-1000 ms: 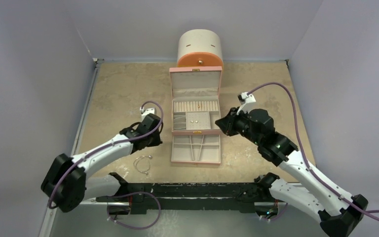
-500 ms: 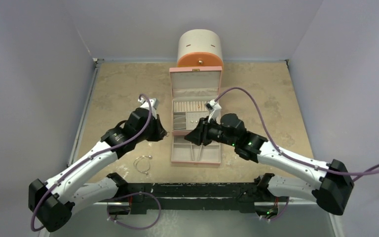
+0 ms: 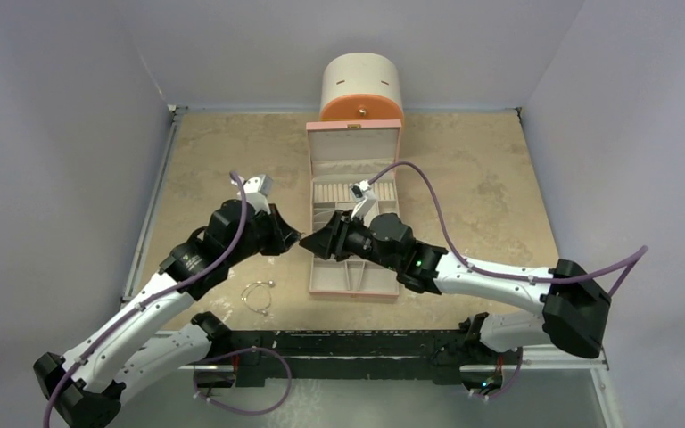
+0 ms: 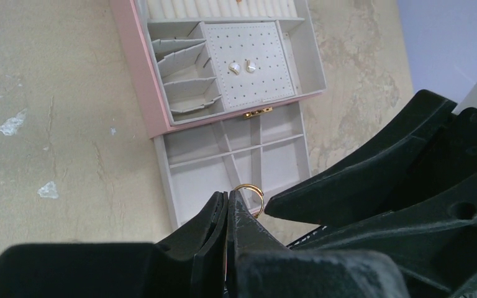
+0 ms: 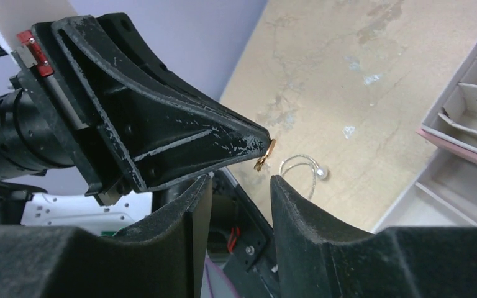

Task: Organize the mixed jewelry
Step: Adjust the jewelry.

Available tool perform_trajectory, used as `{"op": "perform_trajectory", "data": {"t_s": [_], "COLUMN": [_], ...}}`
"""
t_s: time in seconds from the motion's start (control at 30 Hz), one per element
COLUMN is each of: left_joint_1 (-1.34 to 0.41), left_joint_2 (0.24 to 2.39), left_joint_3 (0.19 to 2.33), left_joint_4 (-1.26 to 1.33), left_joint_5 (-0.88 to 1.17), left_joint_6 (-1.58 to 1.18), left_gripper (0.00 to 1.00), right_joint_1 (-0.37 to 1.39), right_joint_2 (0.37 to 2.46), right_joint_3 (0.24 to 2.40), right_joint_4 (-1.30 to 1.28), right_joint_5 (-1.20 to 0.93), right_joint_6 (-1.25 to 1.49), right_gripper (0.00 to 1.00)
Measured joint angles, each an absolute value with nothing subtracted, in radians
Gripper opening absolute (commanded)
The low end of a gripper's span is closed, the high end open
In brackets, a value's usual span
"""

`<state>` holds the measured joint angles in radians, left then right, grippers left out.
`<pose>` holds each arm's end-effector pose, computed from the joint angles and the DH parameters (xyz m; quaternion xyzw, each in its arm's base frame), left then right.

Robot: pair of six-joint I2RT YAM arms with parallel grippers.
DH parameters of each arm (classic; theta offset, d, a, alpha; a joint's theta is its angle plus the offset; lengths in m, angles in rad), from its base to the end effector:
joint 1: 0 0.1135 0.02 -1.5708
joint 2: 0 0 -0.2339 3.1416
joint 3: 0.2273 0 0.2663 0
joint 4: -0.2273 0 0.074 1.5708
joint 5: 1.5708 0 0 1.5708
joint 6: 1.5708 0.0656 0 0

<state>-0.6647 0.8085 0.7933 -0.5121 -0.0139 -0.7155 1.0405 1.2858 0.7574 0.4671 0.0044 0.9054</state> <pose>0.1890 -0.1470 0.2685 -0.0255 0.8666 -0.3126 0.3882 0.1762 0.3000 0.2504 -0.0477 0.7269 0.5654 0.3869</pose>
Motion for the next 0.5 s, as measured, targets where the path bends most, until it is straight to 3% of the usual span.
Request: {"op": "perform_trajectory", "data": {"t_s": [0.5], "left_joint_1": [-0.665], "left_joint_2": [0.776], "left_joint_3": [0.793], "left_joint_4": [-0.494], "left_joint_5": [-0.019], "left_joint_6": [-0.761], "left_gripper": [0.00], "right_joint_1": [1.056], "right_joint_2": [1.354], "right_joint_3": [0.764], "right_joint_4": [0.559], "right_joint_5": [0.089], "right_joint_6": [0.962], "right_gripper": [0.28]}}
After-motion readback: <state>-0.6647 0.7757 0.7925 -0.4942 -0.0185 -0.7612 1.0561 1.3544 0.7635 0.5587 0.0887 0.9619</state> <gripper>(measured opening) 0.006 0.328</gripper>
